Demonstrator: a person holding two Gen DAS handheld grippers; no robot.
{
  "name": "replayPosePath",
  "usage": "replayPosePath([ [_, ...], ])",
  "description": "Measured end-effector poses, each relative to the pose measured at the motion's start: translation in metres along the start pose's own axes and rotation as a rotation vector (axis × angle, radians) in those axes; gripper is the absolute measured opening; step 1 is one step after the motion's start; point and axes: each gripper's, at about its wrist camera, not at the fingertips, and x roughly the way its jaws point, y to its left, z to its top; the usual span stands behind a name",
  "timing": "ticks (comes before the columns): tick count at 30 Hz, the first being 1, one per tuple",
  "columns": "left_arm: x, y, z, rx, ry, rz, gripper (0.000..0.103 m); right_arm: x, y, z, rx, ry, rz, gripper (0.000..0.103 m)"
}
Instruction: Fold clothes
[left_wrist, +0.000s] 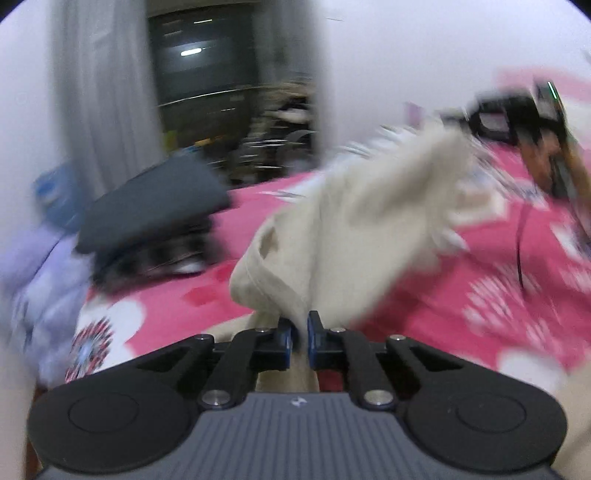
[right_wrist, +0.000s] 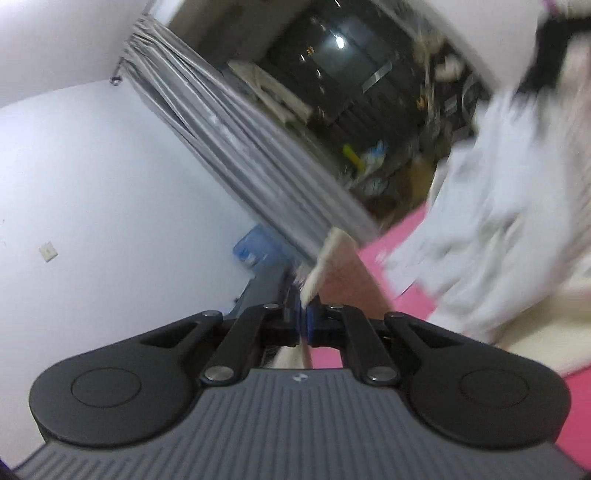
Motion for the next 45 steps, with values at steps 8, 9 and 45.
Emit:
replayPosePath([
  [8,0.034,-0.056,-0.046,0.285,0.258,-0.197,0.018,-0.120,-0.113,-0.005,0.224,0.077,-0.584,0.009],
  [9,0.034,-0.057,-0.046,0.288,0.261,-0.198,0.018,-0.130,-0.123,-0.011,0.284,0.065,-0.633,0.009],
  [45,0.049,-0.095,-0.008,0.132,0.050,-0.225,0.004,0.048,-0.016,0.017,0.228,0.301,-0.436,0.000],
])
